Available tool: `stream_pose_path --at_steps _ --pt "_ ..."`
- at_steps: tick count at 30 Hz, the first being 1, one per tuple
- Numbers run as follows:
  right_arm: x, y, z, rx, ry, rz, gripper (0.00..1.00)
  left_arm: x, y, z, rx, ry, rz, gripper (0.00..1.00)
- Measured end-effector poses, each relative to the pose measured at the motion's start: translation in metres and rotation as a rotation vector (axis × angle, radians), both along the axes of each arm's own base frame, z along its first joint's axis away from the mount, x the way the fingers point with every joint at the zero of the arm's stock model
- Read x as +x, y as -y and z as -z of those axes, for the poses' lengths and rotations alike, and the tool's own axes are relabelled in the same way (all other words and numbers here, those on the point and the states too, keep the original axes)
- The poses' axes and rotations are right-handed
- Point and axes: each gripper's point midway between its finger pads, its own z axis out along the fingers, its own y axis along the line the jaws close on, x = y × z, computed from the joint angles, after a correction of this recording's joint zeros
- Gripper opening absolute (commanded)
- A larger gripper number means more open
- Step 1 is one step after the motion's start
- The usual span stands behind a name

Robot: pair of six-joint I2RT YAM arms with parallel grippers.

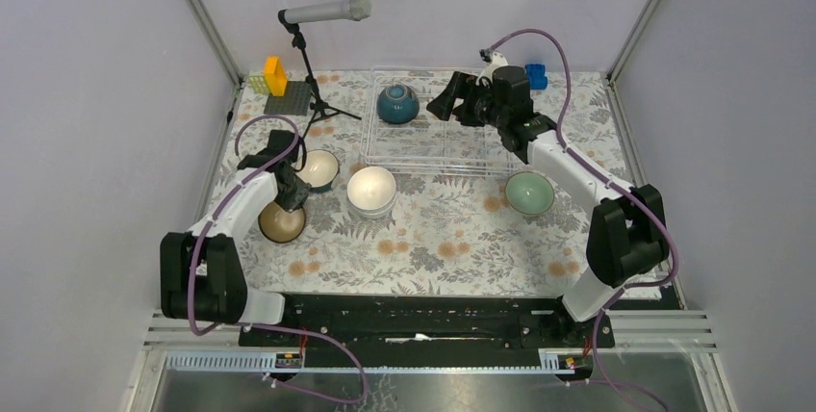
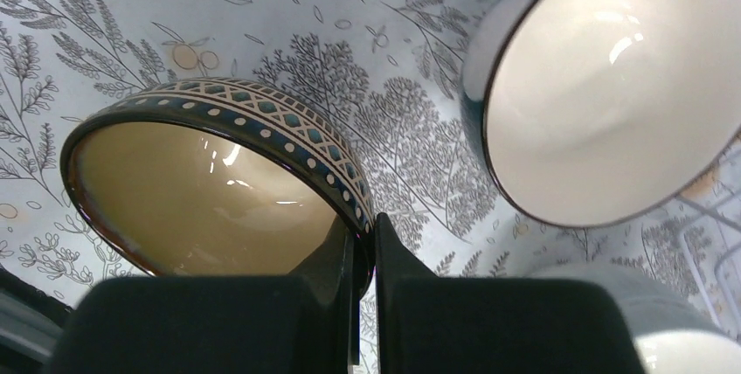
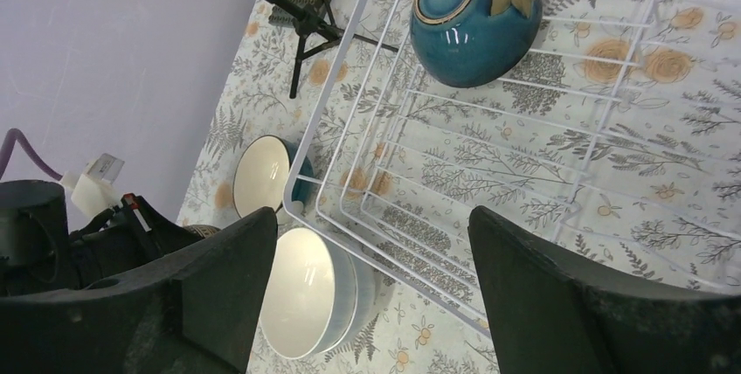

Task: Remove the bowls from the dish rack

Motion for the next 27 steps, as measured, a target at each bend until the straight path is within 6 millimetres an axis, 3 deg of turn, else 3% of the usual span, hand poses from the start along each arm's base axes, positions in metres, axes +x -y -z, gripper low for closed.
stream_pose_path --at_steps 10,15,17,22,27 --pt "-0.001 0.003 0.001 -0.049 0.037 -0.014 0.88 0.022 -0.018 0.016 0.019 -0.067 -0.086 0.00" --pt "-0.002 0.003 0.005 -0.066 0.039 -0.018 0.89 0.035 -0.023 0.018 0.030 -0.098 -0.074 0.26" --pt "-0.002 0.004 0.007 -0.072 0.039 -0.019 0.90 0.040 -0.023 0.018 0.027 -0.085 -0.068 0.43" --pt "-0.001 0.004 0.012 -0.086 0.033 -0.020 0.90 0.045 -0.024 0.012 0.036 -0.057 -0.056 0.49" --pt "0.000 0.000 0.028 -0.121 0.023 -0.033 0.88 0.048 -0.023 -0.011 0.028 0.020 -0.044 0.51"
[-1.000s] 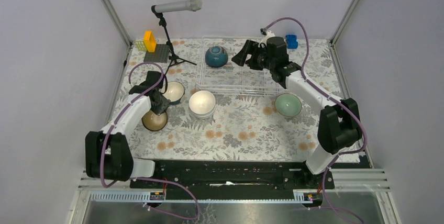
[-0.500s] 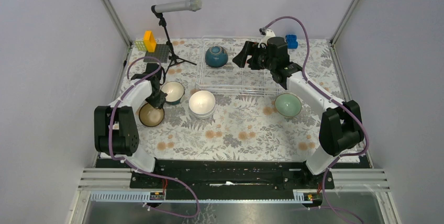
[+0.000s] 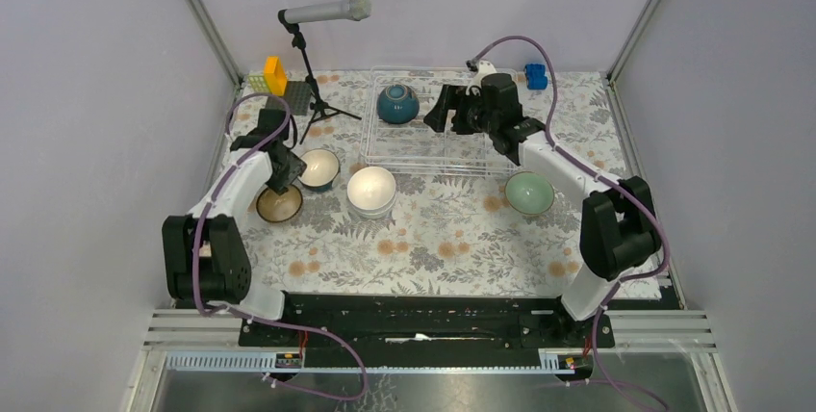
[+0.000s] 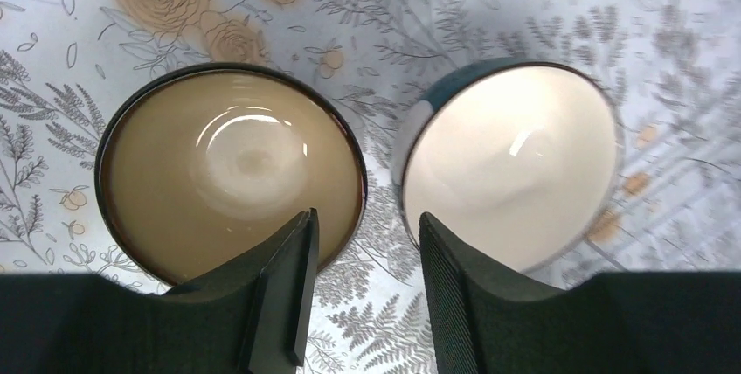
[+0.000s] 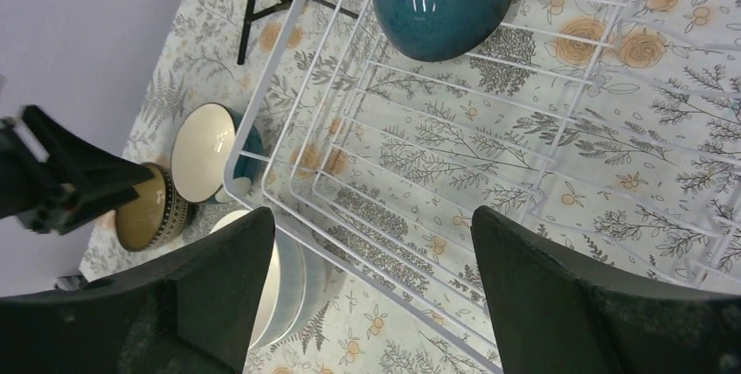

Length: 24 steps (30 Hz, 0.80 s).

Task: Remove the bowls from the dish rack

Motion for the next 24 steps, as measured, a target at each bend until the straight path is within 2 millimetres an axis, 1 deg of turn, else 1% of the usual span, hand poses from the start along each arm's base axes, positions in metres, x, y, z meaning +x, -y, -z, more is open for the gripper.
stream_pose_path --at_steps 3,6,8,11,12,14,17,20,22,24 --pt "-0.002 -0.008 0.014 -0.041 -0.007 -0.023 0.85 0.002 0.004 -0.020 -0.016 0.077 0.029 0.53" --pt "0.000 -0.021 0.029 -0.087 -0.021 -0.050 0.82 0.000 0.010 -0.044 -0.025 0.152 0.080 0.56" --pt "0.007 -0.032 0.037 -0.110 -0.022 -0.059 0.80 0.000 0.014 -0.061 -0.023 0.211 0.119 0.57" --pt "0.020 -0.045 0.048 -0.146 -0.019 -0.047 0.77 -0.001 0.023 -0.086 -0.029 0.312 0.193 0.62" --pt "0.024 -0.047 0.051 -0.156 -0.020 -0.040 0.76 0.000 0.030 -0.094 -0.043 0.356 0.234 0.64" --pt "0.039 -0.053 0.056 -0.175 -0.010 -0.010 0.74 0.001 0.047 -0.103 -0.092 0.433 0.319 0.66" --pt "0.062 -0.058 0.062 -0.199 0.008 0.047 0.74 0.004 0.076 -0.106 -0.186 0.536 0.446 0.70" --pt "0.086 -0.058 0.065 -0.210 0.028 0.121 0.72 0.002 0.098 -0.096 -0.268 0.586 0.529 0.71" --pt "0.100 -0.058 0.066 -0.210 0.042 0.166 0.71 0.000 0.106 -0.089 -0.305 0.607 0.553 0.71" --pt "0.114 -0.059 0.068 -0.206 0.054 0.209 0.69 -0.001 0.110 -0.086 -0.327 0.630 0.563 0.71"
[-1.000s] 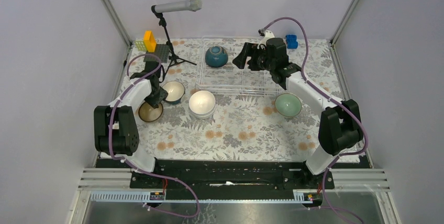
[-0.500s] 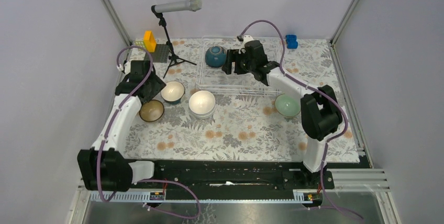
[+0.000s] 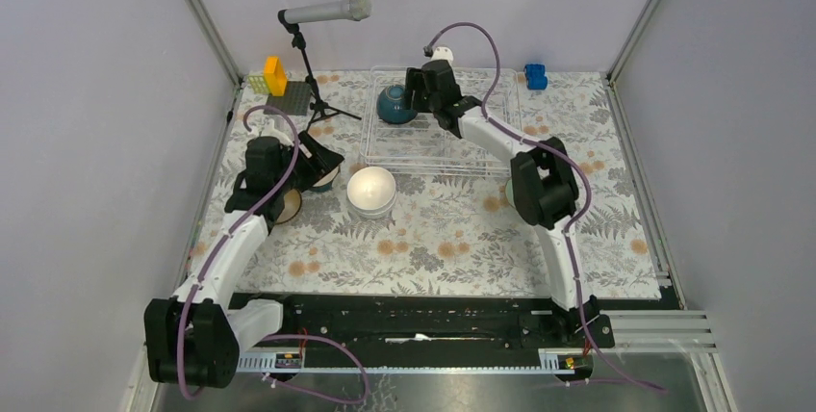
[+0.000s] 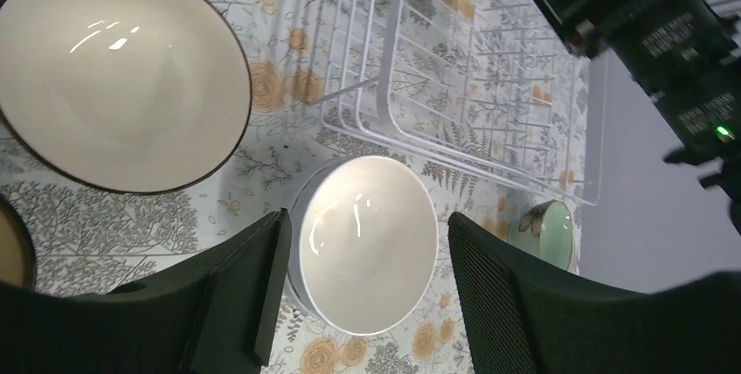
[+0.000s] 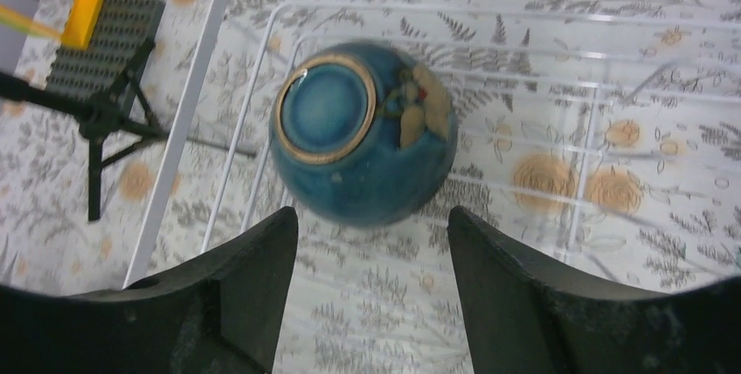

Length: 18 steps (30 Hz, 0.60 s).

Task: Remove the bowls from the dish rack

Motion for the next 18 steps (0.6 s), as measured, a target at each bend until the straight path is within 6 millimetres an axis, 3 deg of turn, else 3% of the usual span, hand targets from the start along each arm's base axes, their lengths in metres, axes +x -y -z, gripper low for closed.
stream_pose_path --at_steps 6,11,18 --pt "0.036 -0.009 0.007 0.015 0.043 0.072 0.65 0.000 0.006 -0.015 -0.076 0.108 -0.006 0.72" --pt "0.057 -0.013 0.018 0.015 0.063 0.115 0.60 -0.007 0.009 -0.009 -0.141 0.127 -0.019 0.73" --pt "0.065 -0.015 0.031 -0.001 0.054 0.141 0.58 -0.005 0.010 -0.013 -0.155 0.148 -0.021 0.74"
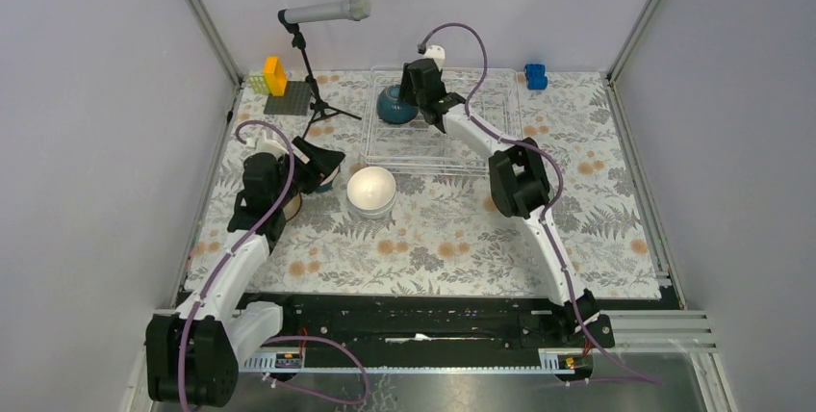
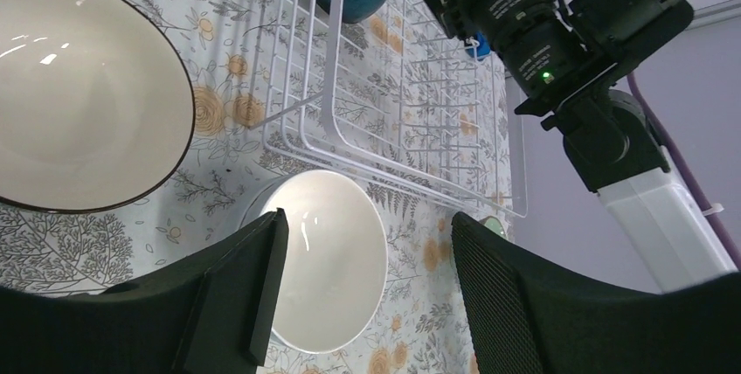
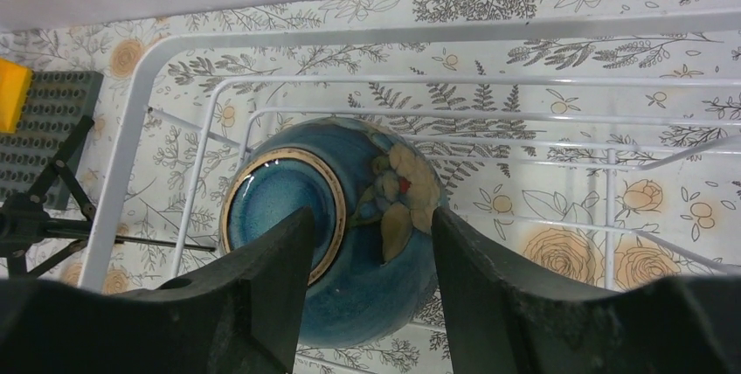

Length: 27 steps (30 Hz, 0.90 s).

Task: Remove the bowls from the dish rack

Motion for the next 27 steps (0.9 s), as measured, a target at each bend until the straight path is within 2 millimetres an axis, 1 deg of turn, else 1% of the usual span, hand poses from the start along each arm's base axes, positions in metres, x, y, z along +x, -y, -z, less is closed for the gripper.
stream_pose_path --at_steps 3,7,9,11,16,19,22,25,27 --pt "-0.003 -0.002 0.004 -0.019 -0.013 0.001 0.58 0.000 0.001 -0.003 -0.010 0.006 0.003 0.74" --pt "-0.010 -0.008 0.006 -0.042 -0.020 -0.010 0.58 -0.002 0.003 0.000 -0.020 -0.003 0.012 0.75" --pt "-0.018 -0.013 0.006 -0.052 -0.026 -0.024 0.58 -0.003 0.005 0.003 -0.026 -0.011 0.019 0.75" --pt "-0.032 -0.012 0.006 -0.073 -0.043 -0.032 0.58 -0.005 0.006 0.005 -0.034 -0.019 0.025 0.75" --pt "-0.083 0.000 0.006 -0.142 -0.120 -0.067 0.58 -0.007 0.009 0.004 -0.047 -0.023 0.041 0.76" --pt "-0.101 0.006 0.005 -0.160 -0.139 -0.078 0.61 -0.008 0.010 0.003 -0.048 -0.022 0.047 0.76" --pt "-0.107 0.010 0.000 -0.162 -0.139 -0.080 0.67 -0.009 0.010 0.003 -0.047 -0.024 0.049 0.76" --pt "-0.107 0.009 -0.002 -0.163 -0.136 -0.088 0.70 -0.010 0.010 0.002 -0.044 -0.021 0.050 0.77" --pt "-0.105 0.007 -0.004 -0.164 -0.138 -0.098 0.77 -0.010 0.010 0.003 -0.041 -0.024 0.051 0.77"
